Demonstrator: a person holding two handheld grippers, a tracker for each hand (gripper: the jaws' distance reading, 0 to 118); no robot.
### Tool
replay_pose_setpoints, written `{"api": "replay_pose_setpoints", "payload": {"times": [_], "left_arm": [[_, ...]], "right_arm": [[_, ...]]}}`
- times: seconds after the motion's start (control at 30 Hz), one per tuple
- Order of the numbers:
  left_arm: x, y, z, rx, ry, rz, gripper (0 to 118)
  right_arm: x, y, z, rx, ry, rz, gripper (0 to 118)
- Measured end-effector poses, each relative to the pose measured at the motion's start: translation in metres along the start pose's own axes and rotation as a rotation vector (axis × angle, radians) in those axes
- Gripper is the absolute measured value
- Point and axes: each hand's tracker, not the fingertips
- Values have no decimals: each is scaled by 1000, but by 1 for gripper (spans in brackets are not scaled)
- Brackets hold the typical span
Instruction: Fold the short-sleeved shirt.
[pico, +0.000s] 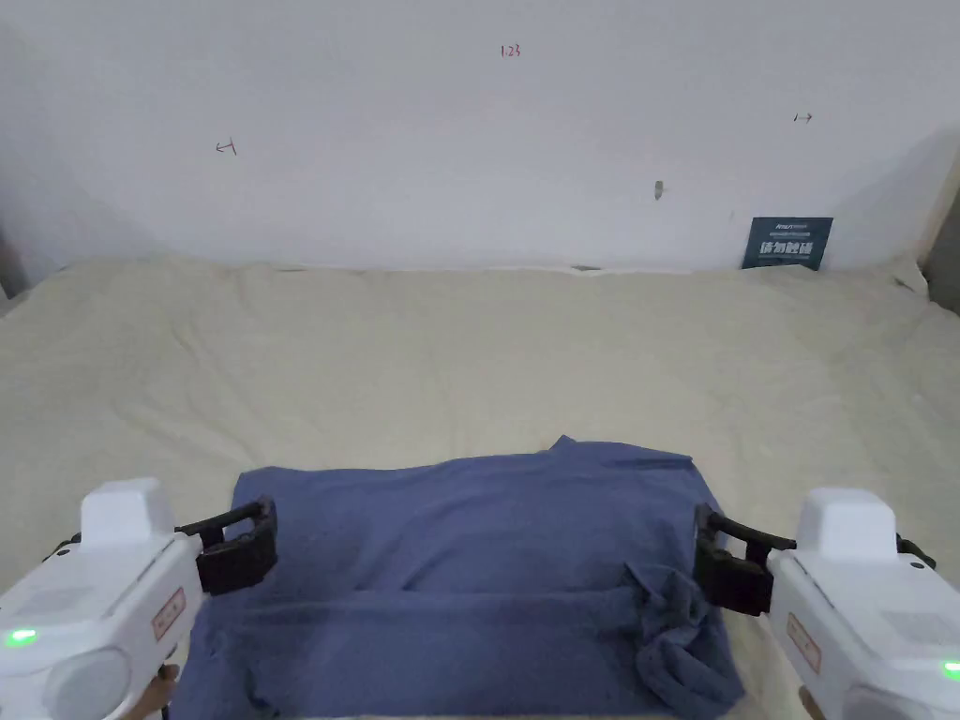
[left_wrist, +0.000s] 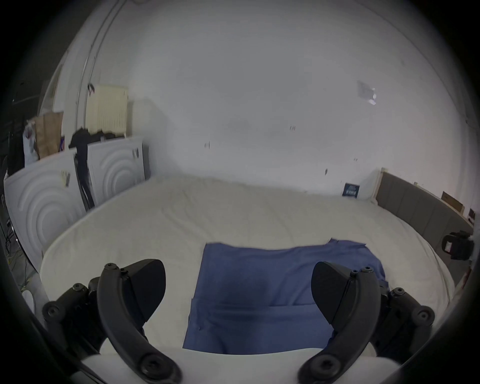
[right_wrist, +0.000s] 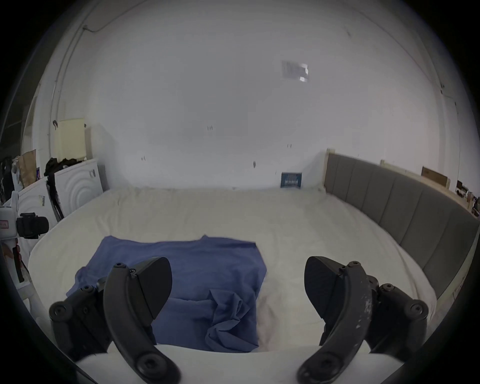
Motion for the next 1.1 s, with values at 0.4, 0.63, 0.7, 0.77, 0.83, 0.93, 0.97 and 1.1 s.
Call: {"api": "replay_pose_setpoints", "payload": {"times": [0.4,0.63,0.7,0.77,0.83,0.93,0.97,1.1], "left_arm": [[22,-44,53,61,-24,-43,0],[5,-44,30,-102,-3,-27,0],[-6,-46,19,-152,10,-3,0],[-20,-48,7,-191,-23,30,0],[-32,-51,-9,-251,-14,46,0],[-49,-63,-33,-352,8,79,11],[-55,-68,-42,-405,16,75,27],[-68,-92,-74,-556,55,91,109]], "right_arm": [[2,-33,44,100,-39,17,1],[4,-36,41,76,-41,2,1],[3,-34,40,74,-45,7,1],[5,-34,36,67,-45,8,1],[3,-32,34,57,-46,8,1],[-2,-29,32,43,-52,6,1],[-5,-27,33,36,-54,5,1],[-9,-27,24,8,-64,3,1]]}}
